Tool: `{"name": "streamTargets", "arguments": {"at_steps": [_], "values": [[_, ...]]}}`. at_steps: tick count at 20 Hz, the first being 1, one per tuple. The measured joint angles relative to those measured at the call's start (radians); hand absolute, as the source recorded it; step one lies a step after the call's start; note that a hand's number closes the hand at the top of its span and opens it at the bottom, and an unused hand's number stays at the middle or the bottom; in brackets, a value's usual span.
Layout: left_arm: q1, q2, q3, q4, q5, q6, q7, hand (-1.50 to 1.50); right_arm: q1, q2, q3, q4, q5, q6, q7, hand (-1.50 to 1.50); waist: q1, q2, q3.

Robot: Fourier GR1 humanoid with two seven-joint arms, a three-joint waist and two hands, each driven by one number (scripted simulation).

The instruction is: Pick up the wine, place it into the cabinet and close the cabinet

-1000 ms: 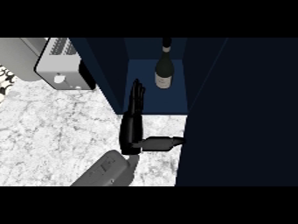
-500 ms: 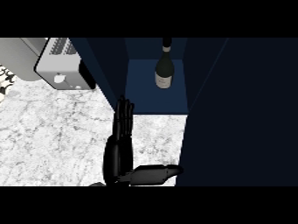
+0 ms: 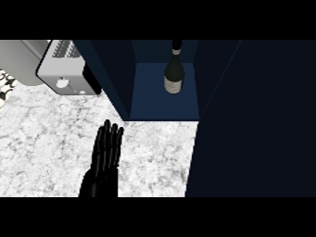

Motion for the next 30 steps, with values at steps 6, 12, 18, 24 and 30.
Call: {"name": "streamTargets", "arguments": {"at_steps": [6, 12, 18, 24, 30], "values": [[0.093, 0.121, 0.025, -0.109, 0.019, -0.110, -0.001, -1.50, 0.041, -0.016, 0.031, 0.007, -0.022, 0.071, -0.007, 1.50, -0.001, 0.001, 0.000], [0.181, 0.223, 0.106, -0.181, 0.065, -0.213, -0.016, -1.50, 0.093, -0.004, 0.076, 0.013, -0.038, 0.110, -0.029, 1.50, -0.001, 0.001, 0.000], [0.243, 0.316, 0.238, -0.242, 0.141, -0.298, -0.022, -1.50, 0.162, 0.037, 0.180, 0.015, -0.061, 0.103, 0.026, 1.50, 0.001, 0.000, 0.000], [0.292, 0.354, 0.350, -0.251, 0.206, -0.366, -0.034, -1.50, 0.171, 0.046, 0.337, 0.008, -0.065, 0.114, 0.076, 1.50, 0.002, -0.001, -0.001], [0.370, 0.407, 0.481, -0.266, 0.284, -0.454, -0.031, -1.50, 0.164, 0.047, 0.525, 0.010, -0.007, 0.061, 0.081, 1.50, 0.001, -0.004, -0.001]]}}
